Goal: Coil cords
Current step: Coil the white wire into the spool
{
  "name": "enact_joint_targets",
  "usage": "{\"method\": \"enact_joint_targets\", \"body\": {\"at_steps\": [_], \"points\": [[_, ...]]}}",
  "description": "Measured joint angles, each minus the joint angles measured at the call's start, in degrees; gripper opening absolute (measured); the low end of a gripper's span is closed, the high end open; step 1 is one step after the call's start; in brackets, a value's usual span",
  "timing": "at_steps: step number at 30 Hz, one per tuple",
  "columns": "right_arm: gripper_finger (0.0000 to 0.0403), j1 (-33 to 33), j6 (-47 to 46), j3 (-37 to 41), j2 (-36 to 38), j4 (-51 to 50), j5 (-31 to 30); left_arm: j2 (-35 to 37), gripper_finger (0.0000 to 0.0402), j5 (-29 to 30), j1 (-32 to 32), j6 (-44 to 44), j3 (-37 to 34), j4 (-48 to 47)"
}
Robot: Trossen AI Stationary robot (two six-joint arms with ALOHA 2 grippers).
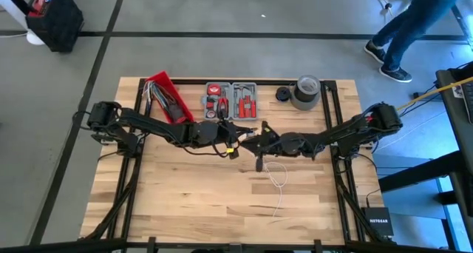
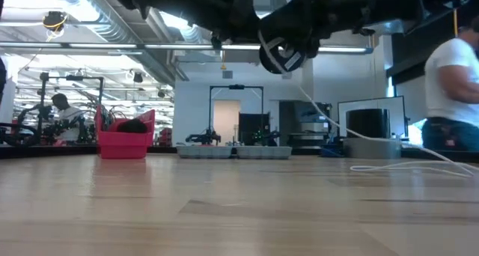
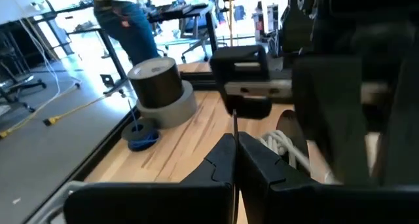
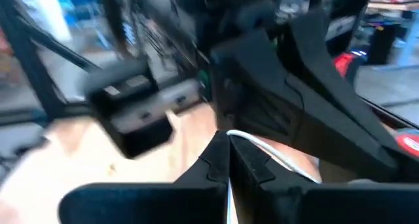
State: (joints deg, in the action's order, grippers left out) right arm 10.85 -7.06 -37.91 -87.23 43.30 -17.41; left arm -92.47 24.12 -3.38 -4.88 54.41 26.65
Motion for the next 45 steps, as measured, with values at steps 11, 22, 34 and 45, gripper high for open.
{"method": "enact_joint_targets", "body": {"at_steps": [11, 22, 34, 45], "points": [[0.0005, 0.07, 1.81, -1.90, -1.62, -21.25, -7.89, 0.11, 0.0000, 0.20, -0.43, 4.45, 0.67, -2.65], [0.0007, 0.04, 1.54, -2.71, 1.92, -28.27, -11.40, 0.62, 0.0000, 0.35, -1.07, 3.85, 1.95, -3.49], [0.0134, 4.54, -3.36, -12.02, 9.10, -59.63, -5.18, 0.83, 0.0000, -0.21, -1.25, 2.99, 2.16, -3.67], [0.0160, 8.63, -0.73, 4.18, 7.24, -32.95, -16.56, 0.74, 0.0000, 0.00, -1.53, 2.89, 2.05, -3.52]]}}
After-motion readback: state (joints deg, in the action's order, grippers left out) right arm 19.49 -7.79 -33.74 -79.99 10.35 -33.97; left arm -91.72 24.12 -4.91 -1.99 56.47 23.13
